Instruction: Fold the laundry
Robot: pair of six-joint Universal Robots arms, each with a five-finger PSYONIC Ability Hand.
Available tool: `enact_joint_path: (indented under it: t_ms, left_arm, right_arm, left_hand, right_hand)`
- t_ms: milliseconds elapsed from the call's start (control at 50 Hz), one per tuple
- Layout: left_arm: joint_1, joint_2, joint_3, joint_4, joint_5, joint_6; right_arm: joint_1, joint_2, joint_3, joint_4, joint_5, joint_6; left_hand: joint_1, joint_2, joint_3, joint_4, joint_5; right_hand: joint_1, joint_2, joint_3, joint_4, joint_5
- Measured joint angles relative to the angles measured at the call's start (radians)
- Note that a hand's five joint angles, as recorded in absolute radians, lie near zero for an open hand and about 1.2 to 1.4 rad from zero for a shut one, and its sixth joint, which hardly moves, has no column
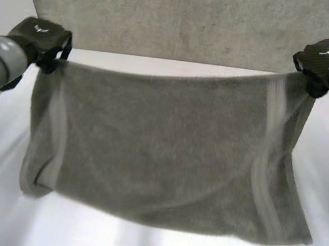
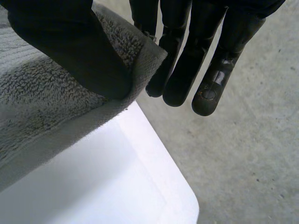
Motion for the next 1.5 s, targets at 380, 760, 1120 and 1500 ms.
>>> enact_joint_path:
  t_ms: [380,760,1120,1500]
  left_arm:
    - [-0.1,-0.064,0.545,0.379,-0.201,-0.247]
    - [-0.091,-0.095,-0.116,0.541,-0.095,-0.241]
    - [-0.015,0.079,-0.681,0.324,-0.057,0.261]
    - [0.014,0.419,-0.807,-0.01,-0.005,0.415]
  right_arm:
    - [0.075,-0.042,-0.182,-0.723,0.27,0.218]
    - [0.07,0.037,0.31,-0.599,0.077,0.207]
    - [0.006,-0.011,0.648,-0.137,0.059,-0.285]
    - [-0.141,-0.346,0.78,0.051,0.007,-0.395]
  left_hand:
    - [0.009,0.0,0.0,0.0,0.004]
    - [0.013,0.0,0.0,0.0,0.004]
    - [0.013,0.0,0.0,0.0,0.004]
    - [0.013,0.0,0.0,0.0,0.004]
  right_hand:
    - [0.0,0.008,0.009,0.0,0.004]
    - [0.0,0.007,0.009,0.0,0.008]
    - [0.0,0.007,0.009,0.0,0.009]
    - [0.0,0.007,0.009,0.0,0.009]
